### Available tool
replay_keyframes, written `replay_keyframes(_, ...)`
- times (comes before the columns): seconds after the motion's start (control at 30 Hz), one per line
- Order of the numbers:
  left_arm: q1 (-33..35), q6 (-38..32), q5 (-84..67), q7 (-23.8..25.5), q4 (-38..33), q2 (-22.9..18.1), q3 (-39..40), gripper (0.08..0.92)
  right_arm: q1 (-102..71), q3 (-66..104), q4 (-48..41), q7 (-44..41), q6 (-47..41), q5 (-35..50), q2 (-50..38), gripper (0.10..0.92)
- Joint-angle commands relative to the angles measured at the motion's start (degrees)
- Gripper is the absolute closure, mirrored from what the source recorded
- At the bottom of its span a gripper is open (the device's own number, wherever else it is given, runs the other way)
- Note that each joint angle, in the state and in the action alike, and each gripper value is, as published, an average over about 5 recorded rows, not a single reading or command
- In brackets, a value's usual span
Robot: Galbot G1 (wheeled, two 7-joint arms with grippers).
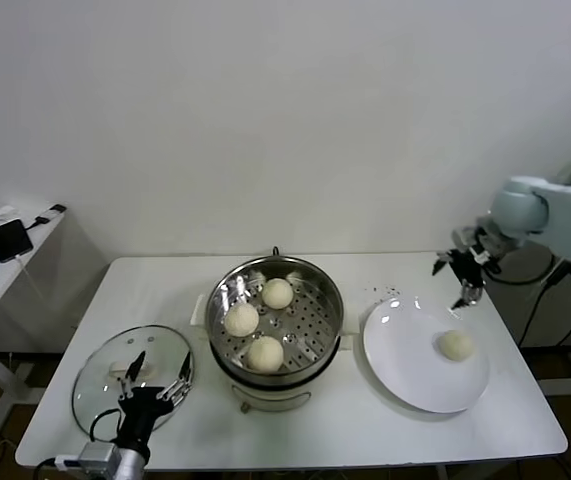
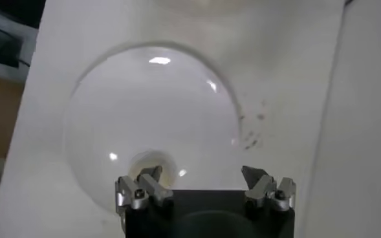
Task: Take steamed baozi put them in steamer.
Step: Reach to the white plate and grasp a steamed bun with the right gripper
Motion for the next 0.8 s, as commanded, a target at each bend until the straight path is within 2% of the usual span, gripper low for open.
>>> replay_keyframes(0.03, 0.1, 0.0, 0.1, 0.0, 0.3, -0.1, 0.1, 0.177, -17.1, 10.2, -4.2, 1.1, -5.5, -5.3, -6.4, 0.202)
replay_keyframes(0.4, 0.7, -0.2, 0.1, -0.1, 0.2, -0.2, 0.1, 0.177, -25.3, 17.3, -8.5, 3.4, -7.9, -7.5, -0.8, 0.202)
replay_keyframes(0.8, 0.9, -0.4, 0.2, -0.1, 0.6, 0.1, 0.3, 0.177, -25.6, 16.7, -9.5, 4.2, -8.4, -9.6, 0.5, 0.203)
